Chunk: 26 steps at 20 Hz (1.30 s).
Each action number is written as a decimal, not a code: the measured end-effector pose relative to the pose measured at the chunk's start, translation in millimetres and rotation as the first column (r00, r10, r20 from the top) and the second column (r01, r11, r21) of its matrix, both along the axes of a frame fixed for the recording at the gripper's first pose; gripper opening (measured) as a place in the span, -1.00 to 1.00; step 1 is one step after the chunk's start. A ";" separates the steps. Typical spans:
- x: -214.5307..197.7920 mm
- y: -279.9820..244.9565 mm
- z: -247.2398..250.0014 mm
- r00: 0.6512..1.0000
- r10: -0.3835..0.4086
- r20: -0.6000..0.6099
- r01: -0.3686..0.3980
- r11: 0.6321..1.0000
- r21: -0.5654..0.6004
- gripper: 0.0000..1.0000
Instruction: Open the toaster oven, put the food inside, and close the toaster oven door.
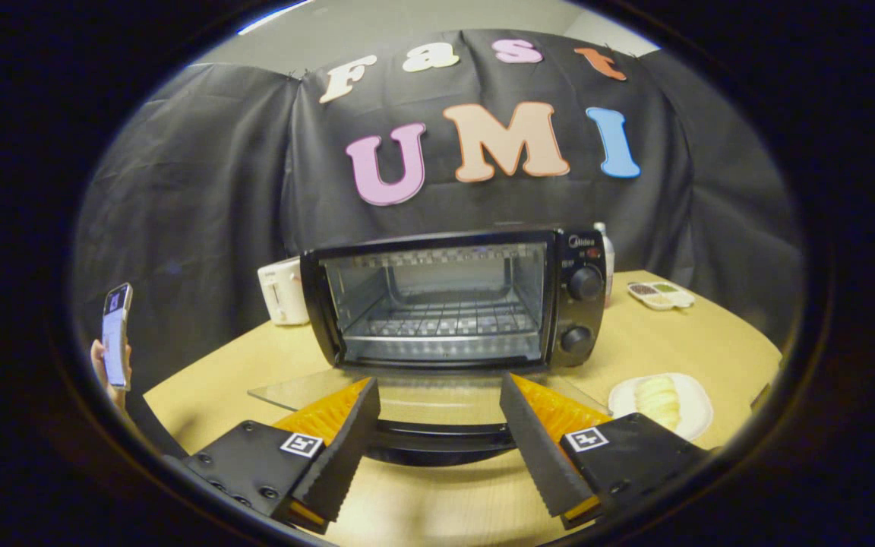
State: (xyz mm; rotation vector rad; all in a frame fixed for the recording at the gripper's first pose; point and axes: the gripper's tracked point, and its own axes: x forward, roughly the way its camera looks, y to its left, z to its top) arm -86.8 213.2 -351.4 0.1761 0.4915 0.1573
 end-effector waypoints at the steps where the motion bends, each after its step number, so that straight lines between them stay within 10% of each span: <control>1: -2.7 0.0 -10.4 1.000 0.002 -0.031 -0.002 1.000 0.005 0.98; 16: 0.3 -12.4 -27.4 0.996 0.021 -0.081 -0.022 1.000 -0.011 0.94; 26: 16.0 -195.2 14.2 0.961 -0.276 -0.022 0.269 0.951 -0.154 0.94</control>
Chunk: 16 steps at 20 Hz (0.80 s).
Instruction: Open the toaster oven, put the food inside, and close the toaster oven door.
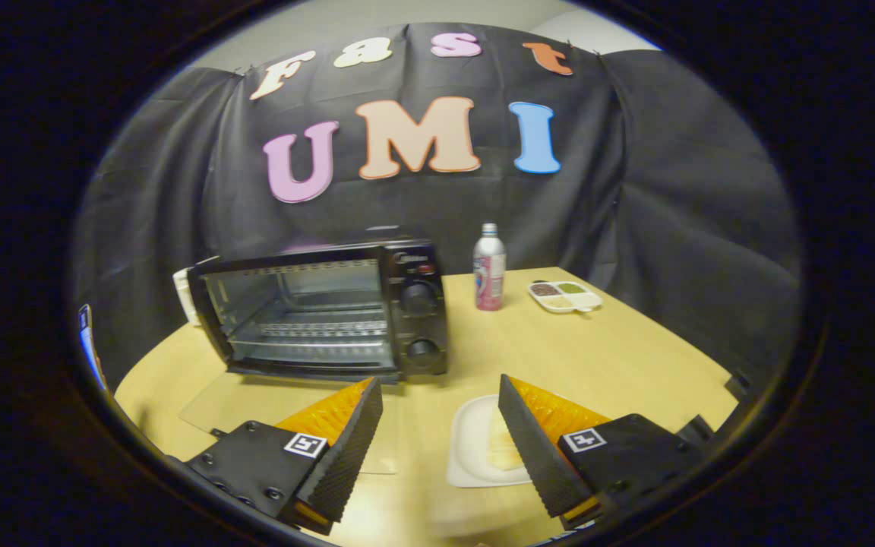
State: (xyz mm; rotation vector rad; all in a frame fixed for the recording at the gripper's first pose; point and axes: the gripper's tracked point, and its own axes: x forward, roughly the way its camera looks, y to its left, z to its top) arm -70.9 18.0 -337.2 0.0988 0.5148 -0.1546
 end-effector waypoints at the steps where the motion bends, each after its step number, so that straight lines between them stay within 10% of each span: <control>1: -2.1 -16.3 -4.5 0.999 -0.025 -0.025 0.024 1.000 -0.014 0.94; 16: -21.9 -25.0 -103.6 0.956 0.013 -0.293 -0.026 0.999 -0.041 0.94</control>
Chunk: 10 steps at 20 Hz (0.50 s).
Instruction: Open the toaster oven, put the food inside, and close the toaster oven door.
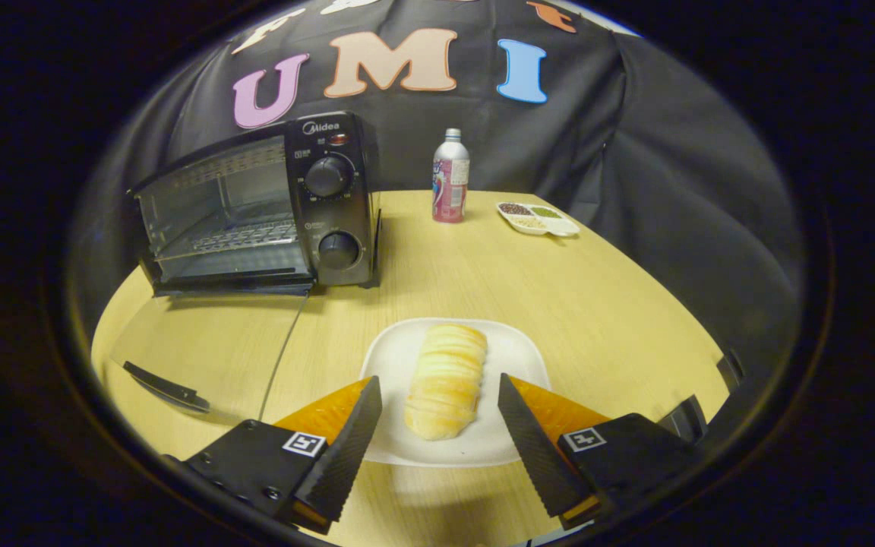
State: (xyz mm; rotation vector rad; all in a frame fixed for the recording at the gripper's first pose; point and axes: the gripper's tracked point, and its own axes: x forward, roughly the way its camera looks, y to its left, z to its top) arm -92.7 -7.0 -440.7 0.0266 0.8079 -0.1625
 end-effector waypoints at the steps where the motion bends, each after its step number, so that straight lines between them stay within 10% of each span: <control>1: 3.8 -0.5 -5.1 1.000 -0.005 -0.004 0.005 1.000 0.010 0.94; 6: 9.0 -3.6 -11.3 0.997 -0.071 -0.012 0.072 0.990 0.120 0.21; 10: 8.8 -9.0 -6.8 0.987 -0.163 -0.002 0.159 0.959 0.235 0.05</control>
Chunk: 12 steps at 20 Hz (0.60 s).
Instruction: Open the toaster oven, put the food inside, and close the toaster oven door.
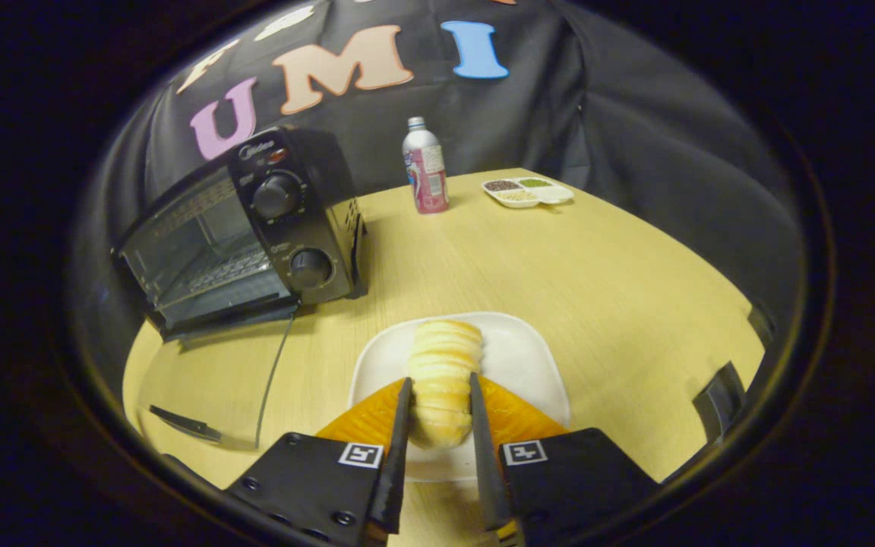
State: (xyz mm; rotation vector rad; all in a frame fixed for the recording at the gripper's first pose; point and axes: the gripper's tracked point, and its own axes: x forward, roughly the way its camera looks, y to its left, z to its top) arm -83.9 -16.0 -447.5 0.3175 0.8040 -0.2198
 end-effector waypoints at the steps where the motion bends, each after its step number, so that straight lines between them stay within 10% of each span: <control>1: -0.1 -3.9 1.8 1.000 -0.013 0.008 0.013 1.000 -0.002 0.01; 12: -1.7 86.3 94.5 0.961 -0.018 0.274 -0.056 0.964 0.261 -0.16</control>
